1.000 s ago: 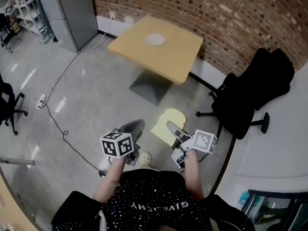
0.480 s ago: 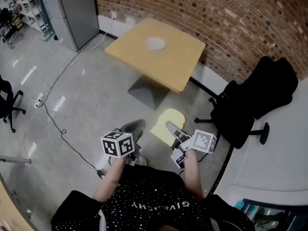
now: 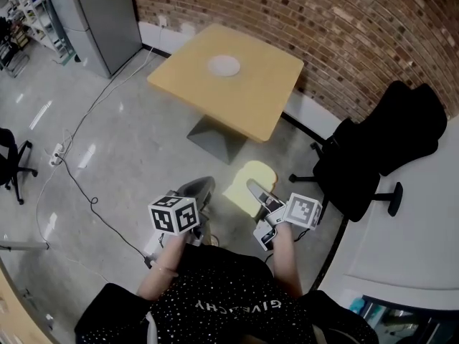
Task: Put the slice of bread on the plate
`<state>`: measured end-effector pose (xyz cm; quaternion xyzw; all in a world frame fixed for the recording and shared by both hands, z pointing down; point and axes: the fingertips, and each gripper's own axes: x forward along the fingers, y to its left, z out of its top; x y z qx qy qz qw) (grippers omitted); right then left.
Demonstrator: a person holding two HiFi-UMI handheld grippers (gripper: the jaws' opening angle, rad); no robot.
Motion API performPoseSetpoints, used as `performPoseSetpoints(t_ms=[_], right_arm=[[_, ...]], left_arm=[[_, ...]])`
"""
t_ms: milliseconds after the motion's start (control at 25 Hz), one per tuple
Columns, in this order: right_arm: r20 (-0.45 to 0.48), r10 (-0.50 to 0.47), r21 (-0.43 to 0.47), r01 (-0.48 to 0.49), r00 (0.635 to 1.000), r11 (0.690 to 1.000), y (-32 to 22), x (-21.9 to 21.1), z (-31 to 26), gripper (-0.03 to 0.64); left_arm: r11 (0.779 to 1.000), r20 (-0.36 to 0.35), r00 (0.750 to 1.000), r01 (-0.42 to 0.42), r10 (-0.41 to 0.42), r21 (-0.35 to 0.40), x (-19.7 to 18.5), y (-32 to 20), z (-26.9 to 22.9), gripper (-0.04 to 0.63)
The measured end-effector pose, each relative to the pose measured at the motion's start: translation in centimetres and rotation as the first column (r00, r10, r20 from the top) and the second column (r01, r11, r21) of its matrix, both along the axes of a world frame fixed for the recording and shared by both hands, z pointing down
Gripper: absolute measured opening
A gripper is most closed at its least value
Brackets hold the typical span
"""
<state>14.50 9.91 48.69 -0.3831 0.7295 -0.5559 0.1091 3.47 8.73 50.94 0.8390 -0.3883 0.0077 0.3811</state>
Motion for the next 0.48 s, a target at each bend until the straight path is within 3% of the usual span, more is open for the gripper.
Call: performPoseSetpoints(t_ms=[360,480], right_arm=[[-0.021,0.027,-0.010,-0.028,0.999,1.000,-6.7,1.0,-0.3,0.095],[0.019,0.041,-0.011,-0.041,0.999,0.999,-9.8,0.7,-1.0,0.095]], left_arm=[[1.000,-0.004,1.000,-0.021,0.021,-0.006,0.8,-7.3,-0.7,0.011],[0.999,0.000,1.000,-0.031,0.031,-0.009,0.8,-10.6,-1.3,0.011]])
